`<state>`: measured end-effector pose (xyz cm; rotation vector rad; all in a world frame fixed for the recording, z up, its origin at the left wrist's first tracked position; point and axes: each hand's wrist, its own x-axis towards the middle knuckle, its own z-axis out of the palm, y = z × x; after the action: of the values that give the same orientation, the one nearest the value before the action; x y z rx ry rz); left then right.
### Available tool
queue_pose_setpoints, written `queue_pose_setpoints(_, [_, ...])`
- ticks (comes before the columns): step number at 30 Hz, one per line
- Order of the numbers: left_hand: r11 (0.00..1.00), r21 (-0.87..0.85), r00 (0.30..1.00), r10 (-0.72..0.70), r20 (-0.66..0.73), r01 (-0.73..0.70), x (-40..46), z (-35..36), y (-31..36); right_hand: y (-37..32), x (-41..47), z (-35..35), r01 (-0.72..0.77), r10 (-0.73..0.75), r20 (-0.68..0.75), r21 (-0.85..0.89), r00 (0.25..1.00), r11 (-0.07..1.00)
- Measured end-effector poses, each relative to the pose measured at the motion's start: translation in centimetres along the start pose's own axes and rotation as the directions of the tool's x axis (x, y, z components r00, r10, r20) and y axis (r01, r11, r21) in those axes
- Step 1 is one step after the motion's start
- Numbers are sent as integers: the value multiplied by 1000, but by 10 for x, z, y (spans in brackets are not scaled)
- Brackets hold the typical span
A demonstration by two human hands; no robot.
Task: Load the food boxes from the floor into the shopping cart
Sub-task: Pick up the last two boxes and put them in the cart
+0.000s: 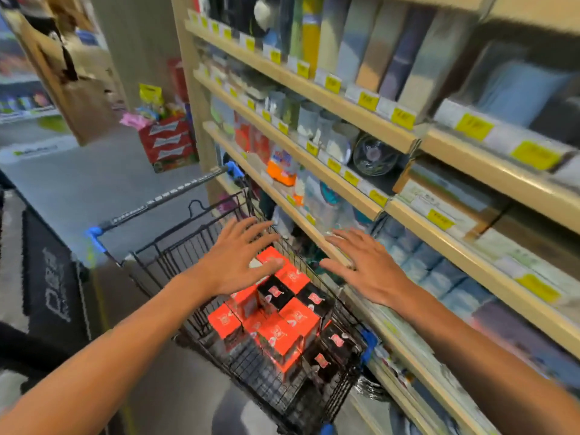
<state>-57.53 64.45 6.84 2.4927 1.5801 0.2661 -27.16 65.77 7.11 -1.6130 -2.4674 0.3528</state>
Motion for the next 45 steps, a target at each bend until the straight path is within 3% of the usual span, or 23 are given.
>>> queue_pose_setpoints(11, [941, -110, 932, 332, 144, -319, 46, -5, 143, 32, -159, -66, -328, 324, -114, -15, 939, 945])
queue_pose_setpoints(24, [677, -154, 644, 733, 218, -719, 6, 39, 397, 64, -457, -87, -676, 675, -253, 95, 693, 731])
queue_pose_setpoints(32, [421, -172, 372, 891, 260, -890, -40, 70, 555, 36, -629, -78, -862, 826, -372, 116, 423, 493])
queue_pose_setpoints(37, [187, -225, 126, 957, 261, -956, -70, 92, 650, 5, -717, -70, -940, 919, -363, 233, 154, 249])
queue_pose_setpoints(45, [-133, -330, -220, 945, 243, -935, -119, 123, 760, -51, -801, -53, -944, 911, -352, 315, -216, -102])
